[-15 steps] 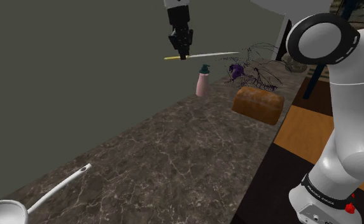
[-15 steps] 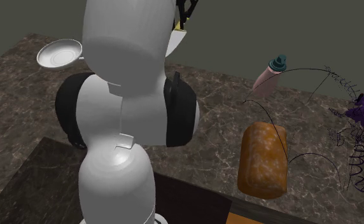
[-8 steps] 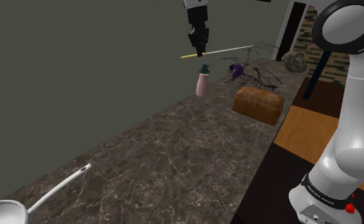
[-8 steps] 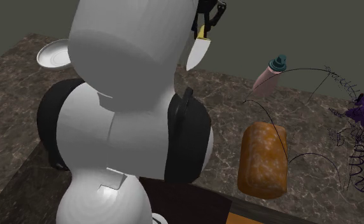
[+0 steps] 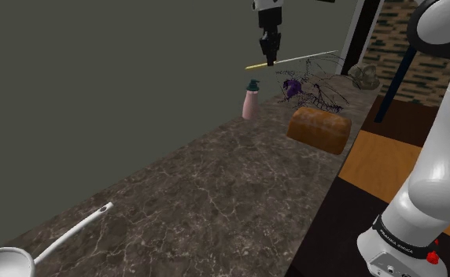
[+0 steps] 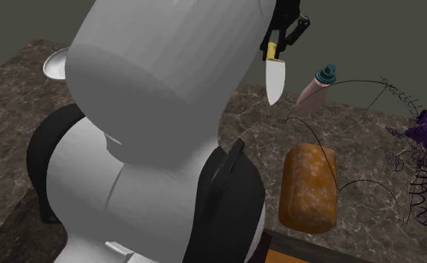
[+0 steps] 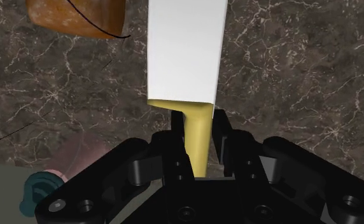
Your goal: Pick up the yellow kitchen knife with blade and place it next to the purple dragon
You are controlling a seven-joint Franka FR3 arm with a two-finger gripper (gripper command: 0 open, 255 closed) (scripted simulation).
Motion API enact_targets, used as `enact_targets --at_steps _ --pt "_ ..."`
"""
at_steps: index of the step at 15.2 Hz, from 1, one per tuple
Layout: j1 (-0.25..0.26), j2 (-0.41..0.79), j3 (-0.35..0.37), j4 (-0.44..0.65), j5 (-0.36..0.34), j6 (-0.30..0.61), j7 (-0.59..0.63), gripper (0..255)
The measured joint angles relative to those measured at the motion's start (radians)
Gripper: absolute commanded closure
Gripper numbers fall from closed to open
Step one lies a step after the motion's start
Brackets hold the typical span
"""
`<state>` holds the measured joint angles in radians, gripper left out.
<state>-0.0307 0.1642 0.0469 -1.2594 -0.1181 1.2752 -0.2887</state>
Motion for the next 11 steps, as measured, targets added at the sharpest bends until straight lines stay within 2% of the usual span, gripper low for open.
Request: enact_targets --at_steps 4,11 --pt "-0.053 -0.022 -0.038 -0.036 -0.006 0.024 -0.089 255" --pt "-0.068 -0.064 -0.048 -0.174 -0.006 0.123 -0.104 255"
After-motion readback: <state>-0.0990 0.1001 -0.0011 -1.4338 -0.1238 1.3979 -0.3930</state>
